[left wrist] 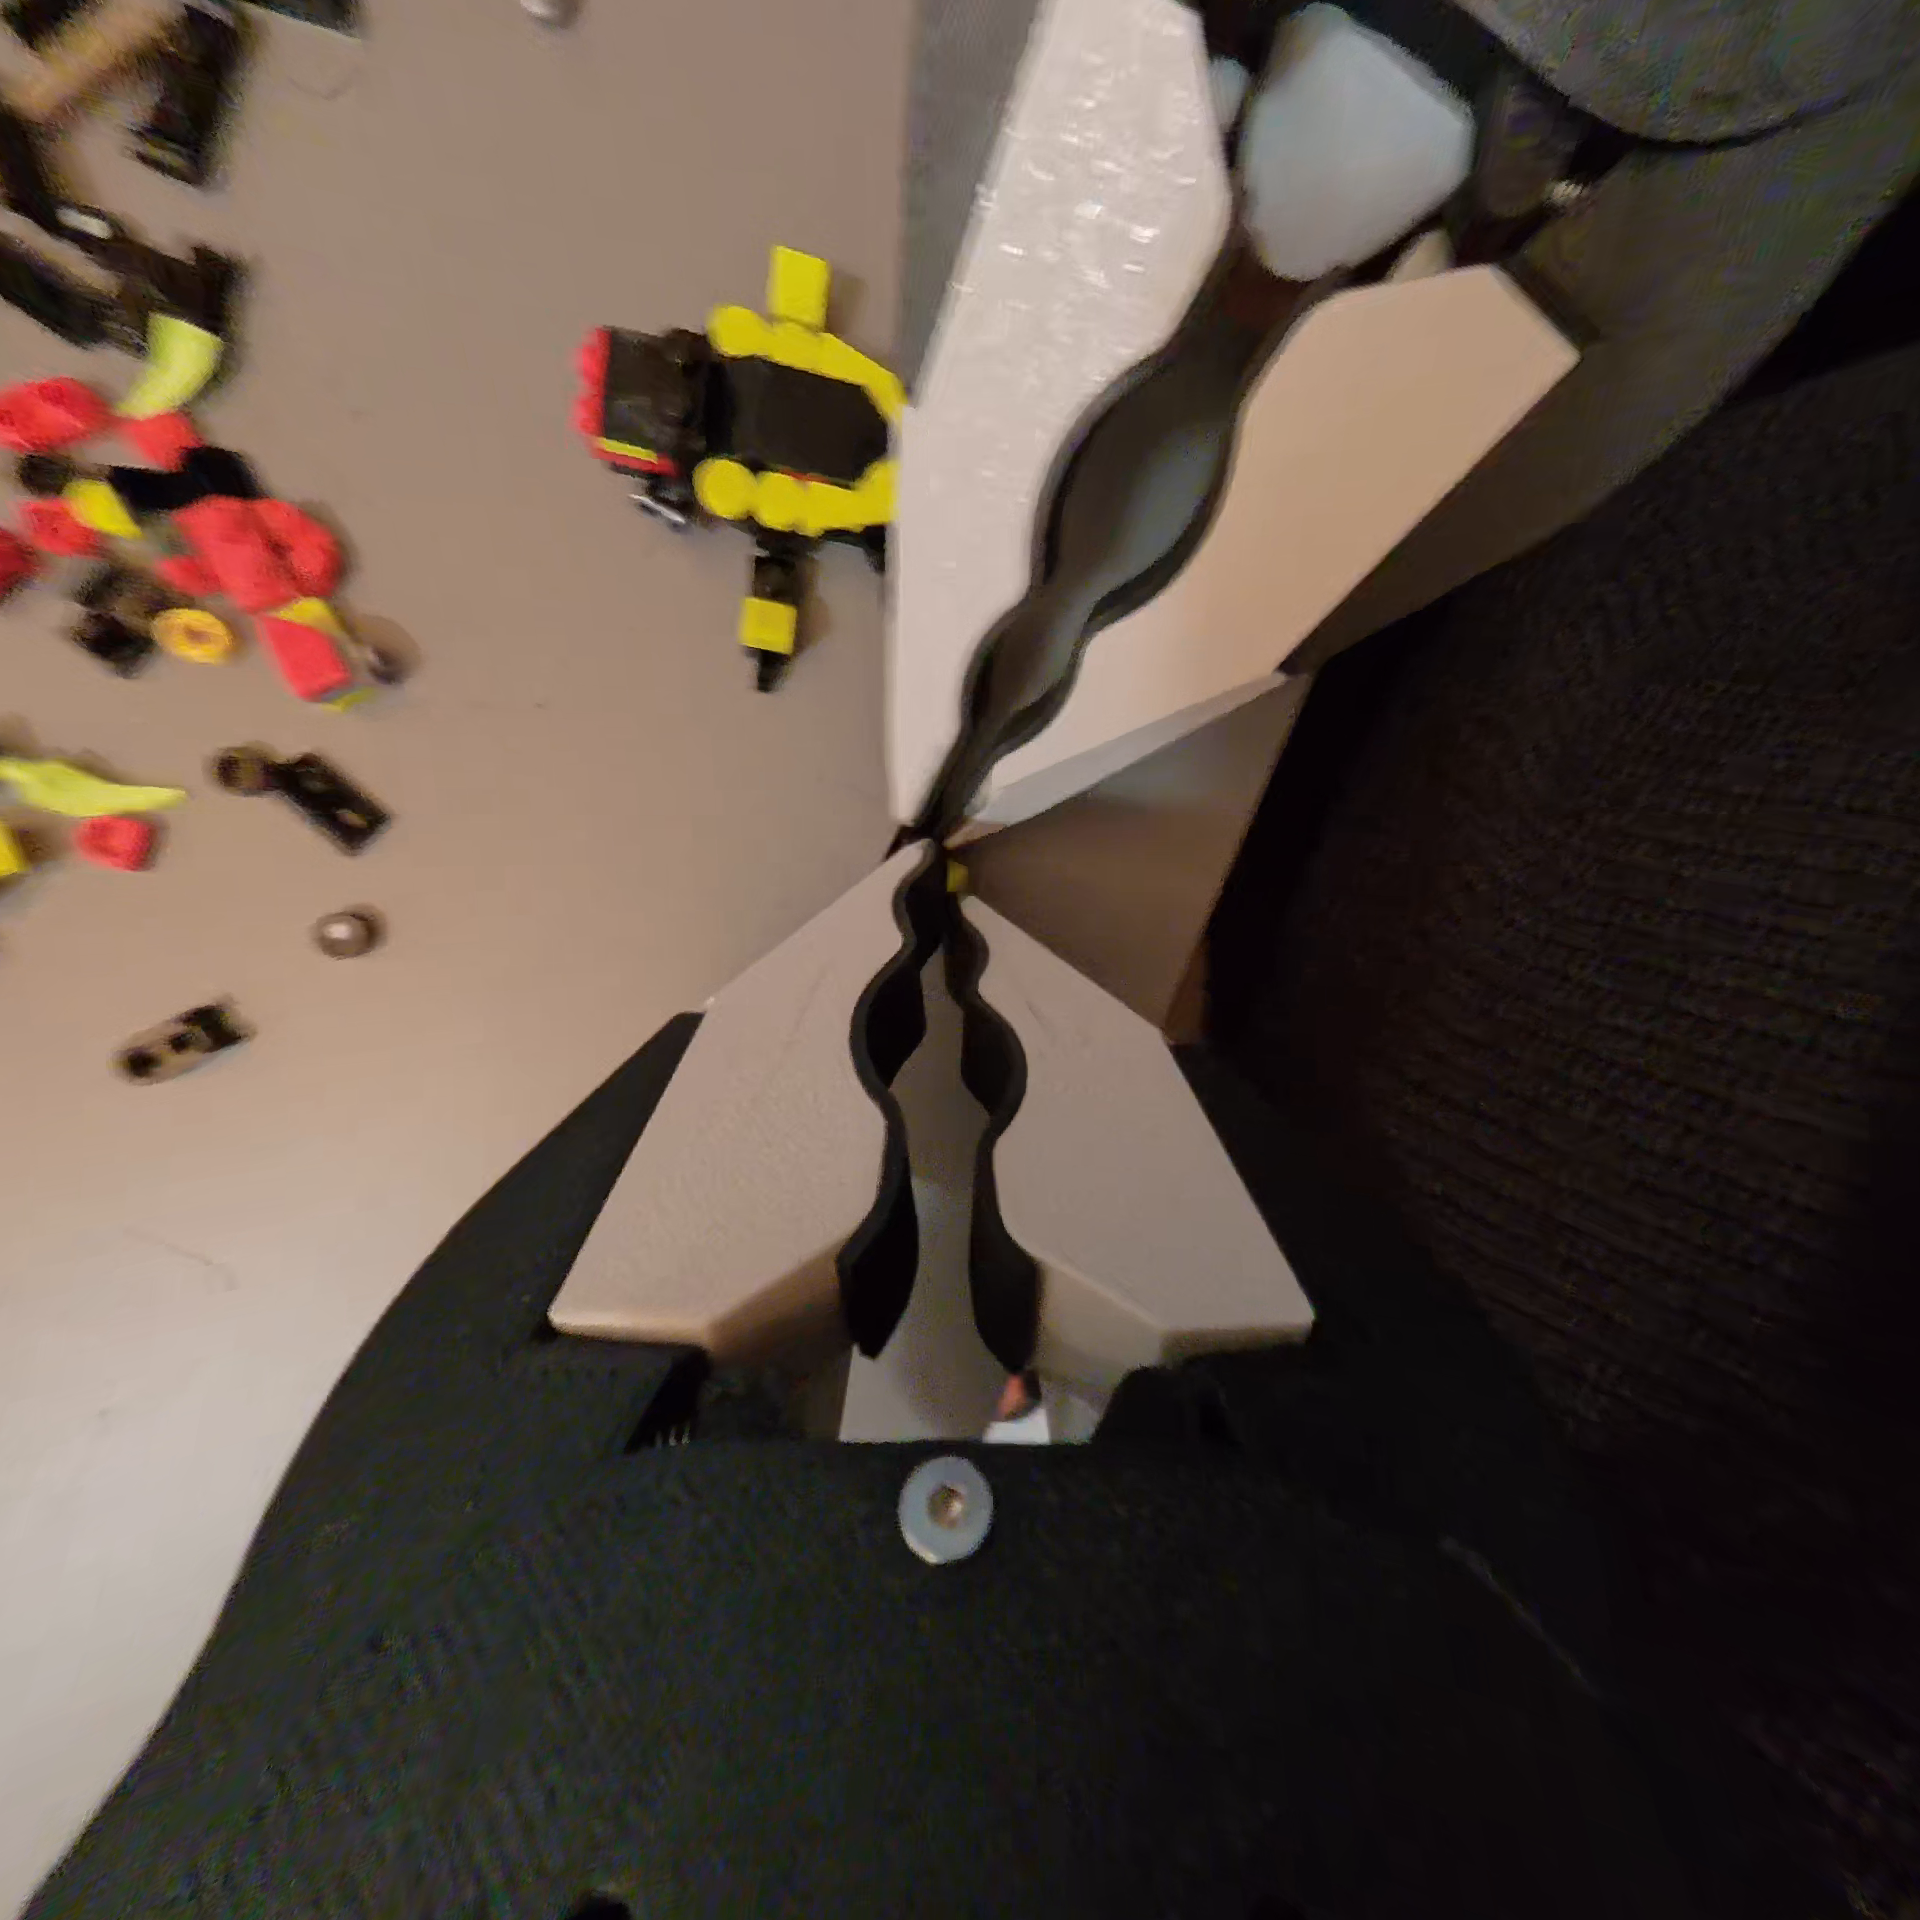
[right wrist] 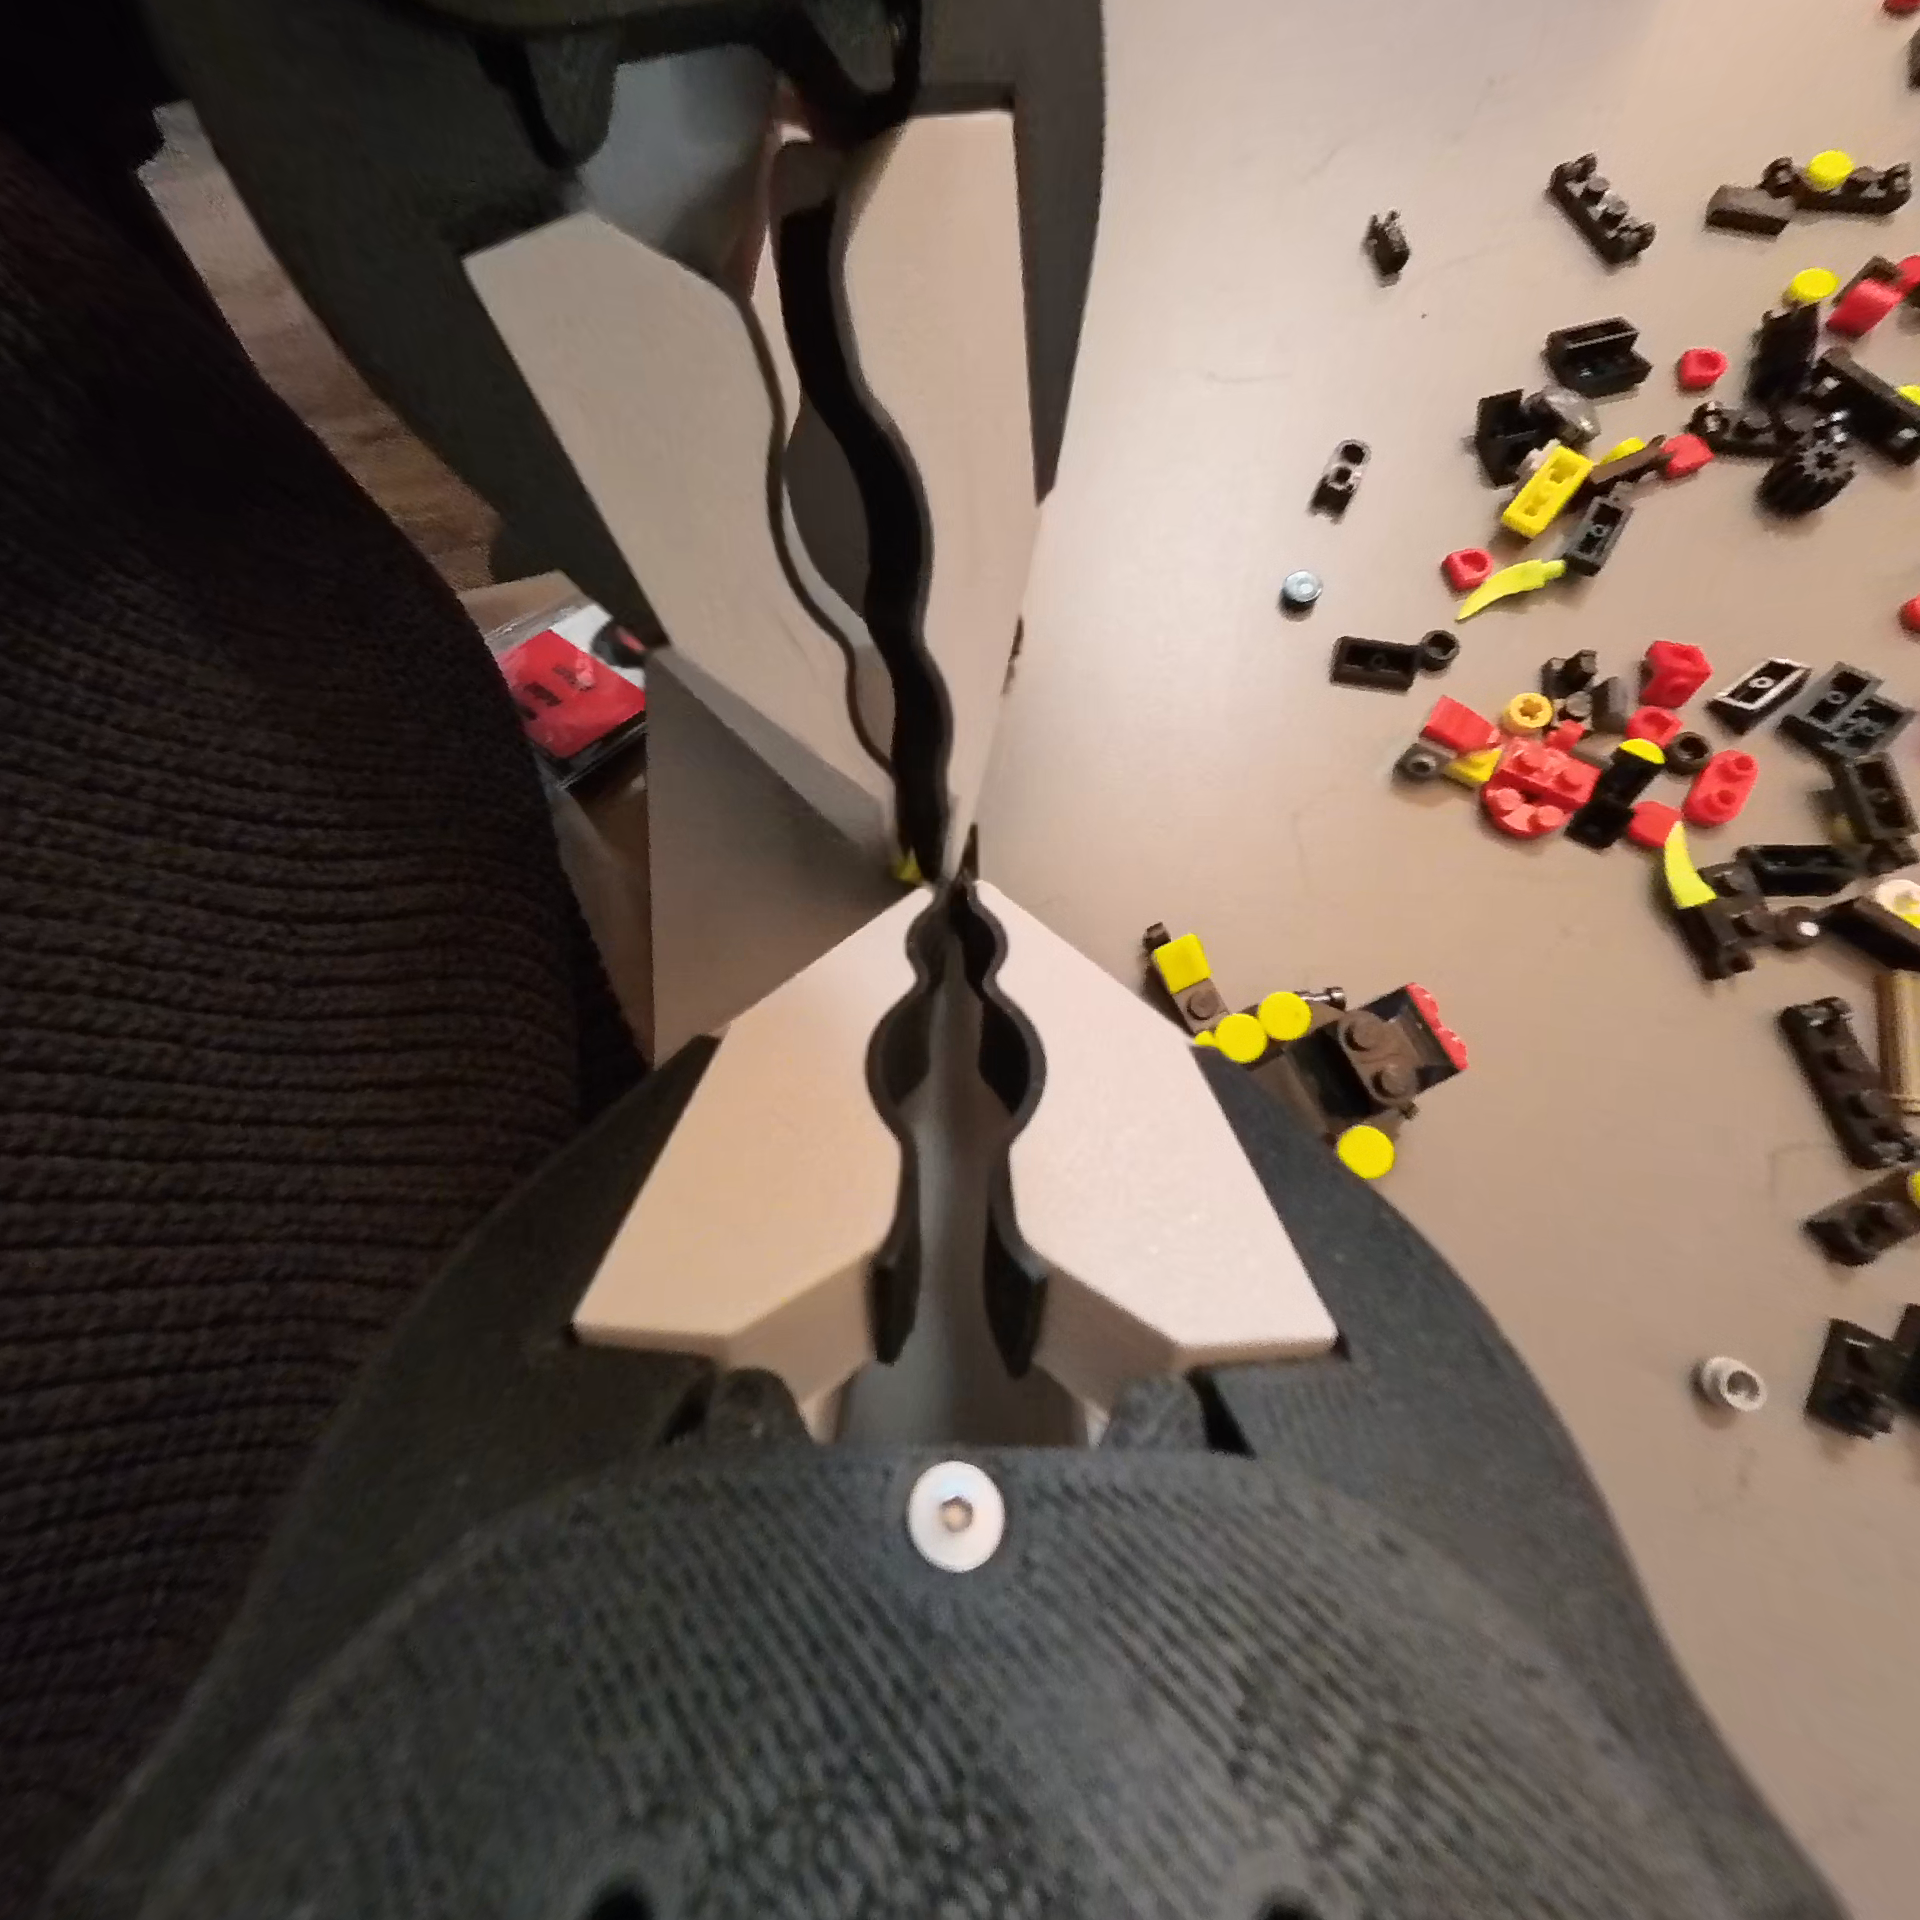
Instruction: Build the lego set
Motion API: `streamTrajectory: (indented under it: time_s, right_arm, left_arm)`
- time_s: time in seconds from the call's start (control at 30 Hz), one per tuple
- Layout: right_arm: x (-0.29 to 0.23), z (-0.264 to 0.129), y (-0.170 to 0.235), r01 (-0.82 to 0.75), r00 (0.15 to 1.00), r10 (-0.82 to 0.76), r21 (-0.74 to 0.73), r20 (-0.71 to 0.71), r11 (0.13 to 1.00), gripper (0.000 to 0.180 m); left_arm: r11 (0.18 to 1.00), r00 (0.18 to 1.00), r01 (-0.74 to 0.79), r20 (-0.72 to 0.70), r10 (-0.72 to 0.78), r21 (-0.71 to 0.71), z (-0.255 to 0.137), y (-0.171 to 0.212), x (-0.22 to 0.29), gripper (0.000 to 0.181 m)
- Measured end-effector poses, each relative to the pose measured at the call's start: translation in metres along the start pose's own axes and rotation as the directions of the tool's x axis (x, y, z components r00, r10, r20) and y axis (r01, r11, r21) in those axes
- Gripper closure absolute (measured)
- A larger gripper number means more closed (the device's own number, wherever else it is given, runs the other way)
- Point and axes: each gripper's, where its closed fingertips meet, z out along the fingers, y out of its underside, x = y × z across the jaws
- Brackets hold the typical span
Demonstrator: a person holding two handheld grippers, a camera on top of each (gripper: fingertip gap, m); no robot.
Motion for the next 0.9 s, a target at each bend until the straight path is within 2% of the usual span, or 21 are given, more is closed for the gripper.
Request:
streamTrajectory:
  time_s: [0.1, 0.5, 0.73, 0.9]
  right_arm:
    - [0.002, 0.000, 0.000, 0.013, 1.000, -0.013, 0.000, -0.022, 1.000, 0.179]
    - [0.003, 0.000, 0.000, -0.020, 1.000, 0.020, 0.011, -0.002, 1.000, 0.180]
    - [0.012, 0.004, -0.006, 0.029, 0.996, -0.029, -0.004, -0.084, 1.000, 0.180]
    - [0.011, -0.010, -0.016, -0.002, 0.998, 0.007, 0.075, -0.063, 0.997, 0.176]
  left_arm:
    - [0.999, 0.998, -0.022, 0.054, 0.023, -0.024, -0.002, 0.003, -0.006, 0.181]
    - [0.998, 1.000, 0.010, 0.010, -0.011, 0.055, -0.015, -0.002, -0.010, 0.181]
    - [0.999, 1.000, -0.002, 0.028, 0.000, 0.045, -0.012, 0.003, -0.015, 0.181]
    - [0.998, 0.998, 0.015, 0.057, -0.019, 0.062, -0.017, 0.005, -0.027, 0.181]
